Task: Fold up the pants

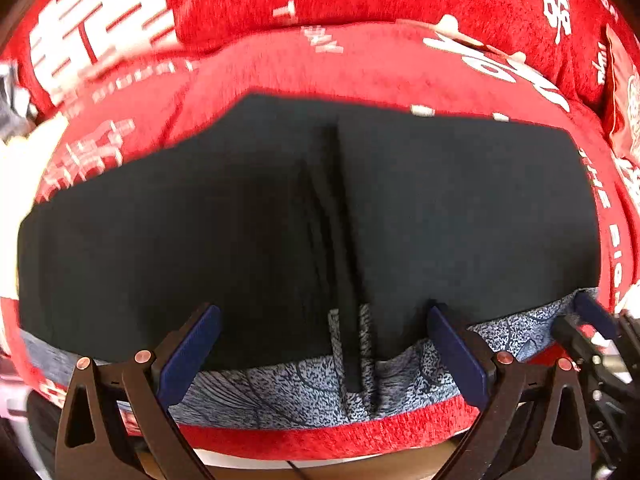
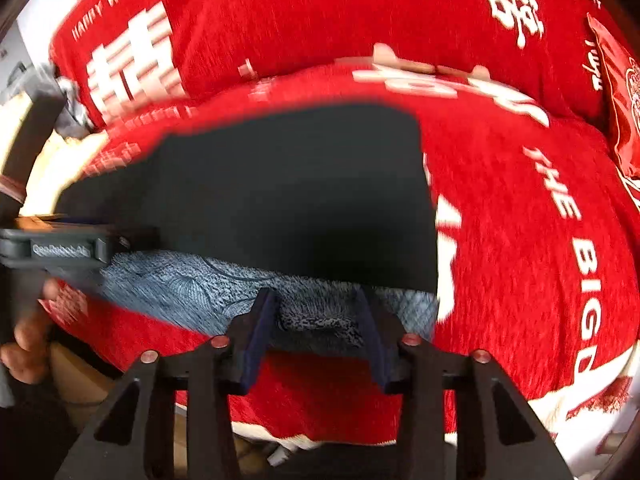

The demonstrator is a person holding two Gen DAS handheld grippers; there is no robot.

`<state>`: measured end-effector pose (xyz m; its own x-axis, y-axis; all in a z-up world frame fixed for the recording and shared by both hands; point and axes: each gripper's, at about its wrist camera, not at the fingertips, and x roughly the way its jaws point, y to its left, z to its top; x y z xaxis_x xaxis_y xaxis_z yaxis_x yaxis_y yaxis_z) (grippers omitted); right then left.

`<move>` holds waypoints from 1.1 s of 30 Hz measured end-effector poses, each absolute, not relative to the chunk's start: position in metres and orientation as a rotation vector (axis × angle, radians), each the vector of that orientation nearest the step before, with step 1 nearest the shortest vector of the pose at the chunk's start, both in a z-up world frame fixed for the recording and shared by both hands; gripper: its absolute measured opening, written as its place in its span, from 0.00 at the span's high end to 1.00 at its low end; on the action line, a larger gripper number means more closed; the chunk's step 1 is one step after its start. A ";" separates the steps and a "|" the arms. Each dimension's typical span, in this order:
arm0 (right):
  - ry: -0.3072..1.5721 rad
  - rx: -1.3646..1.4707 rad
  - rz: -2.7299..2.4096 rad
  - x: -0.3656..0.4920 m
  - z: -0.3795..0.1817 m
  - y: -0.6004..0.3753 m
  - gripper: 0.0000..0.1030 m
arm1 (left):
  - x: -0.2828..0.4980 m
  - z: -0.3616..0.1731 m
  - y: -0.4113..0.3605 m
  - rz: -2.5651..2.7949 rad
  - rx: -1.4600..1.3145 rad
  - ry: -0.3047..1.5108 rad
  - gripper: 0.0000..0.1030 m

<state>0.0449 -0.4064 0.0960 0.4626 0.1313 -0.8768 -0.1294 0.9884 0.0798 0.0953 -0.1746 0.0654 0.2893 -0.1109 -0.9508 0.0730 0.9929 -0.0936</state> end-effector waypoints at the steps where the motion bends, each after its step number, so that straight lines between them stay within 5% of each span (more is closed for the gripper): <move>1: 1.072 -0.005 0.160 0.045 0.098 -0.406 0.56 | 0.094 0.065 -0.169 -0.128 -0.072 1.273 0.00; 11: 1.076 -0.205 0.075 0.116 0.116 -0.381 0.54 | 0.091 0.062 -0.164 -0.137 -0.094 1.257 0.00; 16: 1.097 -0.243 0.021 0.160 0.105 -0.371 0.26 | 0.088 0.061 -0.162 -0.135 -0.091 1.240 0.00; 19: 1.102 -0.202 -0.004 0.168 0.102 -0.375 0.23 | 0.088 0.061 -0.163 -0.140 -0.096 1.240 0.00; 33: 1.052 -0.210 -0.074 0.055 0.112 -0.357 0.15 | 0.087 0.078 -0.144 -0.111 -0.120 1.220 0.00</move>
